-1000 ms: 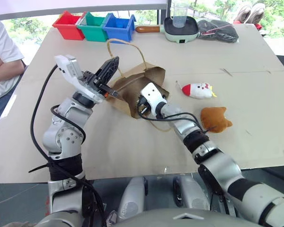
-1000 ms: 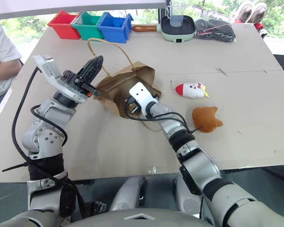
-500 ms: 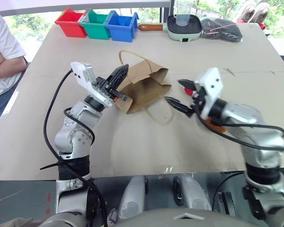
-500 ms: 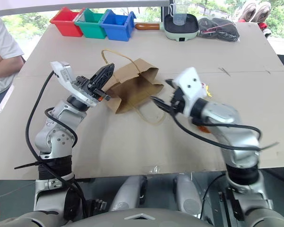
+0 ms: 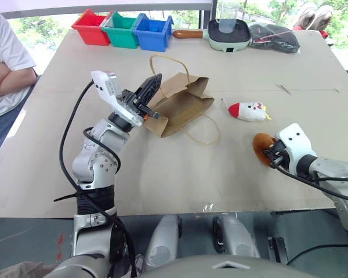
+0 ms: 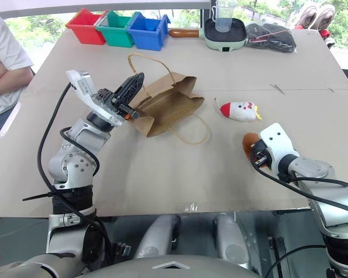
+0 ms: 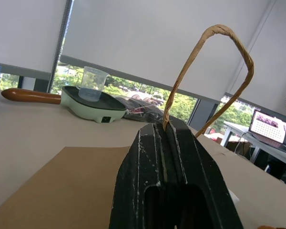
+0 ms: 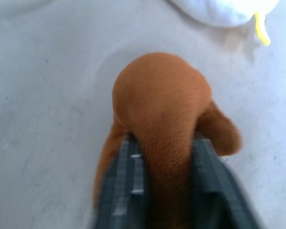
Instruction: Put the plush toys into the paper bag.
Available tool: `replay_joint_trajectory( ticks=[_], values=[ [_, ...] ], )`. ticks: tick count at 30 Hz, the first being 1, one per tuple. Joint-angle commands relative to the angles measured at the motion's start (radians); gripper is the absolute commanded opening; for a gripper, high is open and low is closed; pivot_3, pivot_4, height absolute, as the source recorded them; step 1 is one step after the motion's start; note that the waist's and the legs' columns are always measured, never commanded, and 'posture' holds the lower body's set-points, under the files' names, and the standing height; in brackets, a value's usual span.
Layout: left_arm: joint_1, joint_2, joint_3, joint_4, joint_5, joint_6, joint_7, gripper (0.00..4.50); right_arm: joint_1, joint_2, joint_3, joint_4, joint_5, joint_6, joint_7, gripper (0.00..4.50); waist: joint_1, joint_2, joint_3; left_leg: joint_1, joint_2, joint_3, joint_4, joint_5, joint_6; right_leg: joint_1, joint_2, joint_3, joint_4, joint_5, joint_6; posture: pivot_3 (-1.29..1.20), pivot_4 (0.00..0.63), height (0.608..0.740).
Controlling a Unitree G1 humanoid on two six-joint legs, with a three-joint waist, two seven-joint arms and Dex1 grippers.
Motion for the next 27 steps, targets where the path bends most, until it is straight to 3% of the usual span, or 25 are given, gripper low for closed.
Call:
replay_joint_trajectory(
  ticks=[1,4,6,12,19,22,25,27],
  values=[
    [-0.027,0.001,0.021,-0.016,-0.041,0.017,0.003,0.00,-0.042,0.041,-0.094,-0.087,0.108,-0.099,0.072,0.07,-0.001,0.000,0.000,0.000,0.000,0.000,0.000,0.000,0.000,0.000,0.000,0.000,0.000,0.000,0.000,0.00,0.150,0.740],
    [-0.028,0.004,0.016,-0.020,-0.052,0.033,-0.001,0.00,-0.165,0.118,-0.089,-0.114,0.220,-0.075,0.084,0.07,-0.013,0.001,0.001,0.000,0.001,0.000,0.000,0.000,0.000,0.000,0.001,0.000,0.000,0.000,0.000,0.00,0.150,0.740],
    [-0.025,0.003,0.008,-0.024,-0.050,0.038,-0.004,0.00,-0.278,0.163,-0.003,-0.070,0.214,-0.074,0.065,0.07,-0.020,0.001,0.001,0.001,0.002,0.000,-0.001,0.000,0.000,0.000,0.002,0.000,0.000,0.000,0.000,0.00,0.150,0.740],
    [-0.019,-0.033,-0.023,-0.087,-0.071,0.054,0.009,0.00,-0.568,0.328,0.351,0.355,0.026,-0.227,0.044,0.07,-0.025,0.001,0.001,0.000,0.002,-0.001,-0.001,0.000,0.000,-0.001,0.002,-0.001,0.000,0.000,-0.001,0.00,0.150,0.740],
    [0.043,-0.047,-0.048,-0.185,-0.109,0.088,0.006,0.00,-0.778,0.534,0.420,0.894,-0.062,-0.503,0.116,0.07,-0.027,0.001,0.001,-0.001,0.000,0.001,-0.002,0.000,0.000,-0.001,-0.001,0.000,-0.001,0.001,-0.001,0.00,0.150,0.740],
    [0.067,-0.043,-0.040,-0.192,-0.100,0.076,0.013,0.00,-0.805,0.583,0.405,1.021,-0.069,-0.606,0.168,0.94,-0.028,0.001,0.001,0.000,0.000,-0.001,-0.003,0.000,0.000,-0.002,-0.001,-0.001,-0.001,0.001,-0.001,0.00,0.150,0.740],
    [0.091,-0.027,-0.022,-0.186,-0.091,0.060,0.002,0.00,-0.759,0.579,0.364,0.946,-0.011,-0.594,0.241,2.61,-0.025,0.001,0.001,-0.001,0.001,-0.001,-0.003,0.000,0.000,-0.002,-0.001,-0.001,-0.001,0.001,-0.001,0.00,0.150,0.740],
    [0.105,-0.017,-0.016,-0.178,-0.084,0.047,-0.007,0.00,-0.706,0.530,0.363,0.838,0.013,-0.551,0.296,3.43,-0.021,0.001,0.001,-0.001,0.000,-0.001,-0.003,0.000,0.000,-0.002,-0.001,-0.001,-0.001,0.001,-0.001,0.00,0.150,0.740]
  ],
)
